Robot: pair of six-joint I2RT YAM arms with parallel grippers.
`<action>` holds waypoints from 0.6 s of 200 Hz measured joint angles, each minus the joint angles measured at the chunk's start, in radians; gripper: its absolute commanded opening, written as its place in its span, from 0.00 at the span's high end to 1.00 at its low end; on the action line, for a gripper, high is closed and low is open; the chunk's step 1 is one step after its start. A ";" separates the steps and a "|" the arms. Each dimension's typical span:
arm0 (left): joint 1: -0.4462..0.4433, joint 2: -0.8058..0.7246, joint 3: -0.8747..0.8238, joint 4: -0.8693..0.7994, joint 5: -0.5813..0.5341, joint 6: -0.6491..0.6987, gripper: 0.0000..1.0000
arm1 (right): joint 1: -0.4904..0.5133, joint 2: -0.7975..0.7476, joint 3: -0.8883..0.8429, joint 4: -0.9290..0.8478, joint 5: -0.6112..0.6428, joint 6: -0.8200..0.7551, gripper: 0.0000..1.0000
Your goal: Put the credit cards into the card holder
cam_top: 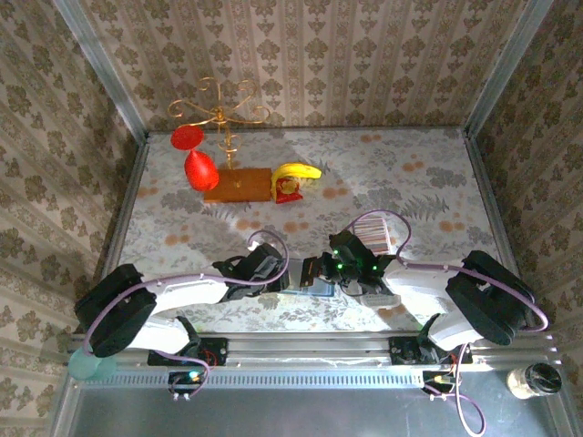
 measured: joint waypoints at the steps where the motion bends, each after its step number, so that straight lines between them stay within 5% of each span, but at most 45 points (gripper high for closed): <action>1: 0.000 0.001 0.000 -0.001 0.000 0.000 0.57 | 0.000 0.000 0.000 0.000 0.000 0.000 1.00; 120: -0.004 0.061 0.053 -0.036 -0.014 0.003 0.74 | 0.003 -0.061 -0.010 -0.029 0.034 0.000 1.00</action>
